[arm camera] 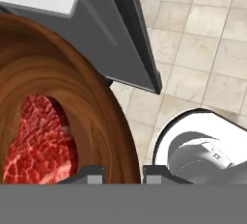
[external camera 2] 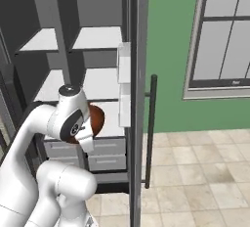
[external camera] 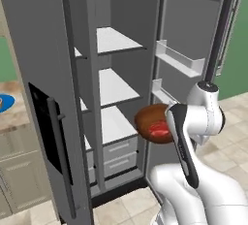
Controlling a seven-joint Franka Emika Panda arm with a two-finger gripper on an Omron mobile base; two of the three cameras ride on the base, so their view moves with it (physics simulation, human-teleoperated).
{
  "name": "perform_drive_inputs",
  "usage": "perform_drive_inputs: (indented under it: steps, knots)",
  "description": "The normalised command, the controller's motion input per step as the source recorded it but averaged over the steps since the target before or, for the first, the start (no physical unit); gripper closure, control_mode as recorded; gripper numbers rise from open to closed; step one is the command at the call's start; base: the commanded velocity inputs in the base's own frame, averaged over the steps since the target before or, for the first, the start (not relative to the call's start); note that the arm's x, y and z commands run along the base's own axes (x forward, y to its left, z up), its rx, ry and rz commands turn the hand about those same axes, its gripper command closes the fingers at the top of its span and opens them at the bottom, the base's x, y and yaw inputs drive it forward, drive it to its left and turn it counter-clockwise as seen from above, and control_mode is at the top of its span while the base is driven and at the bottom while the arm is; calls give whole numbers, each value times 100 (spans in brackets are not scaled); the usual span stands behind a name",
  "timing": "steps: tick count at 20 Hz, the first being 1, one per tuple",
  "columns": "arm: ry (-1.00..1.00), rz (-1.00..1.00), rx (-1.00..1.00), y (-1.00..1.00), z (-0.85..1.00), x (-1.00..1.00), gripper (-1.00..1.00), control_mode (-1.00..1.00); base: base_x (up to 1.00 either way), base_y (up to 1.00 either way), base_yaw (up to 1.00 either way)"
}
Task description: Place one of the steaks on the plate and the other in the bowl. Then place the bowl in the fridge.
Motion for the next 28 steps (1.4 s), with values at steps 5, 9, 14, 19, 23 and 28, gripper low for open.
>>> perform_drive_inputs:
  steps: [5,9,14,19,23,28]
  knots:
    - [0,0,0,0,0,0,100,100,26,21,-1]
    - [0,0,0,0,0,0,100,100,32,32,0]
    - [0,0,0,0,0,0,100,100,39,8,1]
    - [0,0,0,0,0,0,100,100,35,0,21]
    - [0,0,0,0,0,0,100,100,34,-2,26]
    - [0,0,0,0,0,0,100,100,47,-8,17]
